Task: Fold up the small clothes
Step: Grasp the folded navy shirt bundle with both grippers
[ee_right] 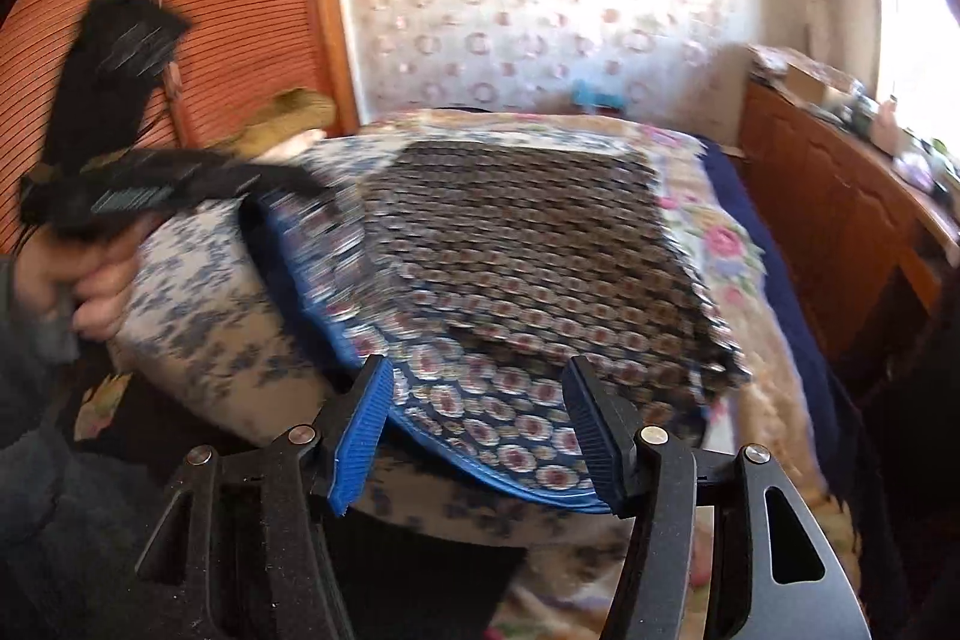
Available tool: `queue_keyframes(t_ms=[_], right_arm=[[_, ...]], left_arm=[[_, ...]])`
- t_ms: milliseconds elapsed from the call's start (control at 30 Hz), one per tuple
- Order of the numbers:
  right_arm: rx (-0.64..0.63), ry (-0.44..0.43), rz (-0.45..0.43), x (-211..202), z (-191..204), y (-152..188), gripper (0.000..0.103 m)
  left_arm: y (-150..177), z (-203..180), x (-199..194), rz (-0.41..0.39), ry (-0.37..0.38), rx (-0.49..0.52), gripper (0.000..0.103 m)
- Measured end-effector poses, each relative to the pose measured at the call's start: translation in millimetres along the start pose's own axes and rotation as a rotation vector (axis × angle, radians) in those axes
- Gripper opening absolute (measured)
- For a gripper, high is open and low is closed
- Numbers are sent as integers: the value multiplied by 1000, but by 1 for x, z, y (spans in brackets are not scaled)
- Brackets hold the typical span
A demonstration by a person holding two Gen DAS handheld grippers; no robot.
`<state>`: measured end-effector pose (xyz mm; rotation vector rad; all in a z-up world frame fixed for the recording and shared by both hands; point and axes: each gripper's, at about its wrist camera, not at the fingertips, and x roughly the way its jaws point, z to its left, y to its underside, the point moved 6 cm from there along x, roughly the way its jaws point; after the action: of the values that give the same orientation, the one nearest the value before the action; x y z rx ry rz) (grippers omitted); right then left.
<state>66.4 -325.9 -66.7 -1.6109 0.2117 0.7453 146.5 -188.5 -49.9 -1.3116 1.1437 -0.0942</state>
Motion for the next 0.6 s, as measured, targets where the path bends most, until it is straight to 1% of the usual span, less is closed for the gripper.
queue_keyframes(t_ms=[100, 167, 267, 333, 433, 467, 500, 533, 600], right_arm=[[-30, -18, 1, 2, 5, 2, 64], [-53, -15, 23, 9, 5, 6, 64], [-83, -2, 54, 22, 3, 10, 64], [-97, 36, 80, 36, -7, 10, 64], [-116, 63, 125, 56, -20, 8, 64], [-134, 88, 144, 63, -24, 8, 64], [-152, 104, 161, 69, -28, 7, 61], [-167, 113, 168, 75, -30, 4, 55], [-187, 120, 160, 81, -34, -6, 23]], left_arm=[[-12, 11, 9, -5, -17, -10, 3], [-16, 20, 14, -6, -25, -26, 3], [-21, 32, 20, -10, -15, -55, 3], [-23, 37, 21, -16, -14, -67, 3], [-27, 48, 22, -30, -11, -89, 3], [-29, 53, 22, -35, -12, -96, 3], [-30, 57, 22, -40, -11, -106, 3], [-30, 61, 22, -44, -11, -115, 3], [-32, 69, 20, -55, -11, -130, 3]])
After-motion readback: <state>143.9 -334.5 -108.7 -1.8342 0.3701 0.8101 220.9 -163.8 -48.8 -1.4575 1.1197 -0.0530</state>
